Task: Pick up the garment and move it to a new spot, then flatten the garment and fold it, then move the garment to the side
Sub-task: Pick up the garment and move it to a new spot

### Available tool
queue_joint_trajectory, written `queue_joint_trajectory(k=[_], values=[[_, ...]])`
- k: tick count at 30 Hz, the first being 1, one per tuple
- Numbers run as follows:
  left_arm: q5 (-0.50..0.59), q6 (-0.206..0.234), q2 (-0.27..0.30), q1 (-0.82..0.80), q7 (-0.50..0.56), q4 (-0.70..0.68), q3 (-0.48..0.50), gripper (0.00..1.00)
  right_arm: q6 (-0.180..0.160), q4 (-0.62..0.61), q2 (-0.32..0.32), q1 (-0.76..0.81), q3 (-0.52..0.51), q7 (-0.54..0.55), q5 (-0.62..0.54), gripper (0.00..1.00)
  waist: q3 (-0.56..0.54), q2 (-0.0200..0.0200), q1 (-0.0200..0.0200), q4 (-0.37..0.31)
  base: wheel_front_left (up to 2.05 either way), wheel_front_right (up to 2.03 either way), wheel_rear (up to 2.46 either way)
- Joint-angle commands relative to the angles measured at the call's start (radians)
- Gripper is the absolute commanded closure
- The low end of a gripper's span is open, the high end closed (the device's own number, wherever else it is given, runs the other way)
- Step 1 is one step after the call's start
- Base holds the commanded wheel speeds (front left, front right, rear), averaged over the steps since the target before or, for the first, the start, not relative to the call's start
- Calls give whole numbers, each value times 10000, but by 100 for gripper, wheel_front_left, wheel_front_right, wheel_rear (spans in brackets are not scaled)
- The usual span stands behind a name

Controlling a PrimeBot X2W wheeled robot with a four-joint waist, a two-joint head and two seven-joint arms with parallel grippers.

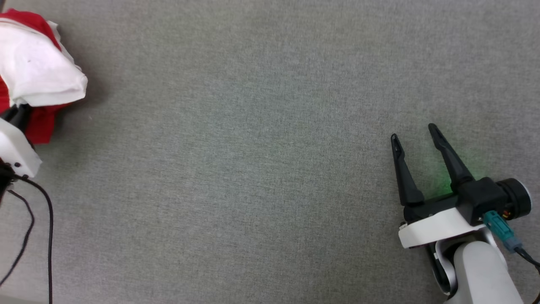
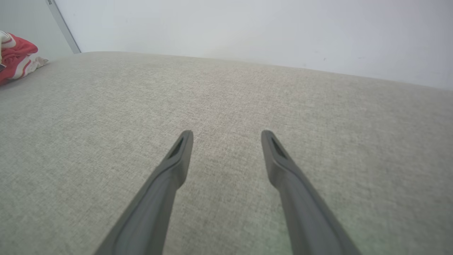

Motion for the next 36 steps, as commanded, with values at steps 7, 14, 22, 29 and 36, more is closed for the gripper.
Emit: queue_joint_trajectory(k=[7,14,22,29,36], values=[[408,7,633,515,-2456,-16,-270,100,-7,446,-12,402,127,-24,722,0,-1800,0,-1,-208,0,0,0],[993,438,803,914,-2512,-1355,-669,100,-7,677,-11,663,152,-24,1085,0,-2885,0,-1,-342,0,0,0],[1406,1135,502,1361,-1444,-4164,-1409,100,-7,791,-9,940,315,-24,1490,0,-3688,0,-1,-710,0,0,0],[1664,1869,-538,1425,-89,-6419,-2408,100,-7,801,-9,927,133,-24,2143,0,-3859,0,-1,-1380,0,0,0],[2005,1671,-3231,801,516,-5748,-4132,100,-7,626,-9,618,-581,-24,2066,0,-3455,0,-1,-2354,0,0,0]])
